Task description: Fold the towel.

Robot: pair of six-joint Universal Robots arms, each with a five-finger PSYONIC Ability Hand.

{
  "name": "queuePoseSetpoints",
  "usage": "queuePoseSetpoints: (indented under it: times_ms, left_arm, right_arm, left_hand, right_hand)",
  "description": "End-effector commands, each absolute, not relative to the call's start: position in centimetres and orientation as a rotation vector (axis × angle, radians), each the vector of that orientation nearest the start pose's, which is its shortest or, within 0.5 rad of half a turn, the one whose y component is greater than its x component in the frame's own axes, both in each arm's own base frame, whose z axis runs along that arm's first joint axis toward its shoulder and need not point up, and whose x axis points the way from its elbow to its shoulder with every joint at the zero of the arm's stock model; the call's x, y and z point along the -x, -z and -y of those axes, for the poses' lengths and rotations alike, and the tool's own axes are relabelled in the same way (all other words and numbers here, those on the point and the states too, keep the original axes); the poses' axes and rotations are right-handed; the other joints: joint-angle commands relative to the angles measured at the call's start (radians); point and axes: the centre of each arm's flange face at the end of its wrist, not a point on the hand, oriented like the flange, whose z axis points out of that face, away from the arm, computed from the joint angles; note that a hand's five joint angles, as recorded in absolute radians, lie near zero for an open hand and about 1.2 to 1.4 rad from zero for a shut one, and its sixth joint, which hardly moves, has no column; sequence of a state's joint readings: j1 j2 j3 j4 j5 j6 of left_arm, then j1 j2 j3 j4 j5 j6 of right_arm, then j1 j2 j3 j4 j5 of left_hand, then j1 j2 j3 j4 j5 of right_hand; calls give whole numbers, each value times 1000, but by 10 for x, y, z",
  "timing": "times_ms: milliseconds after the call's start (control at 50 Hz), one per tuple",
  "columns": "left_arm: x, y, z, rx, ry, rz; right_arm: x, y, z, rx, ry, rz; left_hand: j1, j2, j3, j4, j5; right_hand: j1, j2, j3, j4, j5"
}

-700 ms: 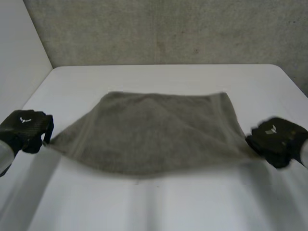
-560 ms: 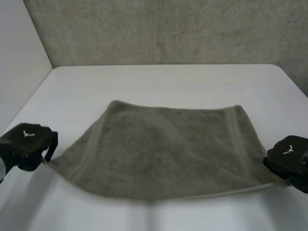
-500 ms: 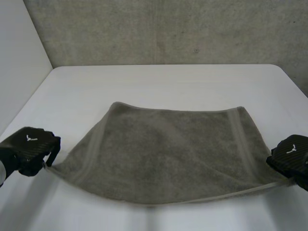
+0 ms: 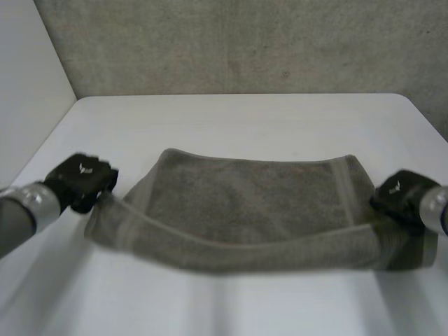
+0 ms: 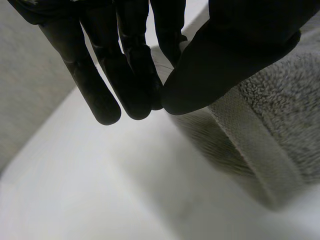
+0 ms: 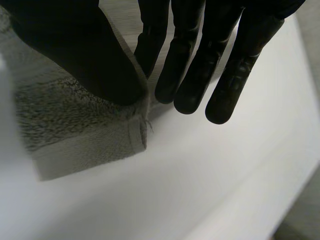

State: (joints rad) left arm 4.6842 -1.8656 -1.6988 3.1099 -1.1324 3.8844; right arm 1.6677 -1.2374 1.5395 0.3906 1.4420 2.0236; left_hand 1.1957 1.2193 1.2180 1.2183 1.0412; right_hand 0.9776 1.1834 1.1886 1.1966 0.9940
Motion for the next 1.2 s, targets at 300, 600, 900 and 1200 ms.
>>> queuePoseSetpoints:
  times_ms: [300, 600, 900, 1200]
  left_arm:
    - [219, -496, 356, -311, 3060, -963]
    - [213, -339, 382, -456, 2752, -1617]
    - [219, -130, 339, -1006, 2225, -2083]
    - [147, -154, 300, -1088, 1826, -2296]
  right_arm:
    - [-226, -468, 347, 744, 3307, -1268]
    - [-240, -348, 353, 1170, 2866, -1588]
    - [-241, -170, 330, 1481, 2136, -2020]
    - [-184, -198, 275, 1618, 1505, -2453]
  left_hand:
    - [201, 177, 178, 178, 181]
    - [201, 177, 178, 178, 181]
    - [201, 177, 178, 178, 181]
    - [201, 177, 178, 178, 181]
  right_hand:
    - [419, 213, 208, 200, 228]
    - [419, 213, 208, 200, 228]
    - [419, 213, 208, 200, 228]
    - [419, 213, 208, 200, 228]
